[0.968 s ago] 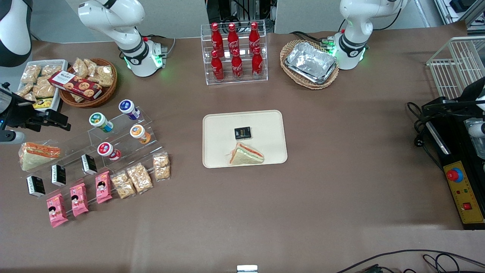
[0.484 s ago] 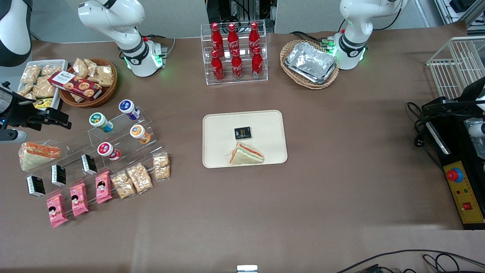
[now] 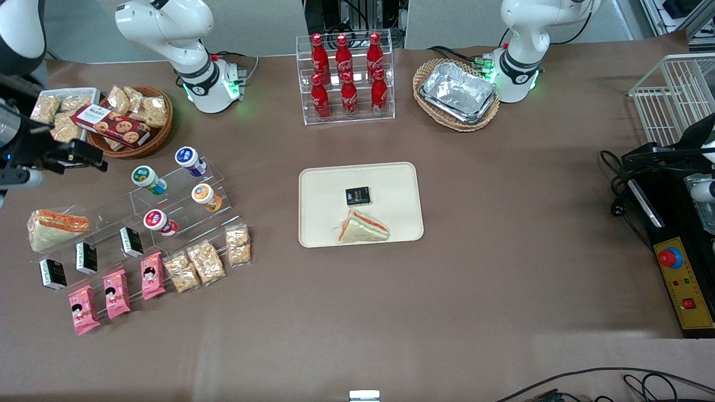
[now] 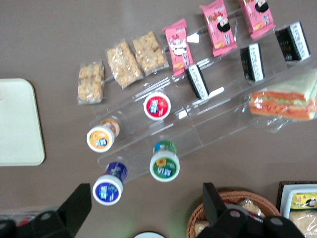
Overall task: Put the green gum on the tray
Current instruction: 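Lower the right gripper over the green-label bottle on the rack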
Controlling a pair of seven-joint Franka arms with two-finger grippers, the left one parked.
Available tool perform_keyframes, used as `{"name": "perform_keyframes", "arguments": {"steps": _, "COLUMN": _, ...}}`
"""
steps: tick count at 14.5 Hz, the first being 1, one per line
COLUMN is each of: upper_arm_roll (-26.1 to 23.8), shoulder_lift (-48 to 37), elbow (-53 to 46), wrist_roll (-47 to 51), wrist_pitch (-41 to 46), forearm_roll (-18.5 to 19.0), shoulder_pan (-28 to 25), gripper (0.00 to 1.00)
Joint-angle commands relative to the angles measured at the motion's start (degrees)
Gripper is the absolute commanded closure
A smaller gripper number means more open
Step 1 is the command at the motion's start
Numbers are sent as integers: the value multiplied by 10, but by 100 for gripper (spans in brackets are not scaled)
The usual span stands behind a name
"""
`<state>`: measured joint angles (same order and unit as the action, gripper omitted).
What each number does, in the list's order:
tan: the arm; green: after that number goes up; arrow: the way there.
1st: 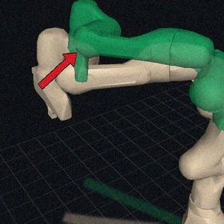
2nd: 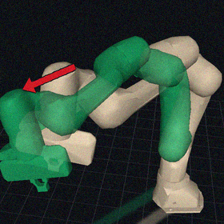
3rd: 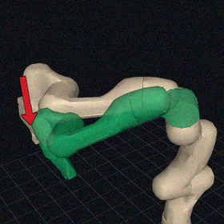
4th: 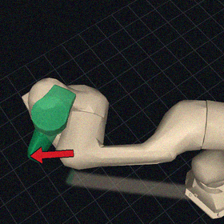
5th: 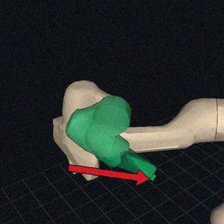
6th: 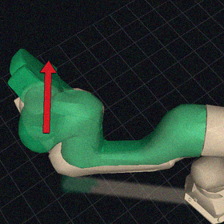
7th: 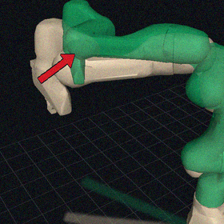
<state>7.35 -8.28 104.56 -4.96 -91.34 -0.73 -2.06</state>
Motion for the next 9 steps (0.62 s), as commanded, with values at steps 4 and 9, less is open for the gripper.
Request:
{"name": "perform_keyframes", "arguments": {"steps": 4, "upper_arm_roll": 24, "shoulder_lift": -152, "elbow": 148, "wrist_roll": -43, "wrist_pitch": -5, "forearm_roll": 23, "shoulder_pan": 6, "gripper": 0}}
{"name": "perform_keyframes", "arguments": {"steps": 9, "upper_arm_roll": 22, "shoulder_lift": -162, "elbow": 161, "wrist_roll": -40, "wrist_pitch": -5, "forearm_roll": 23, "shoulder_pan": 5, "gripper": 0}}
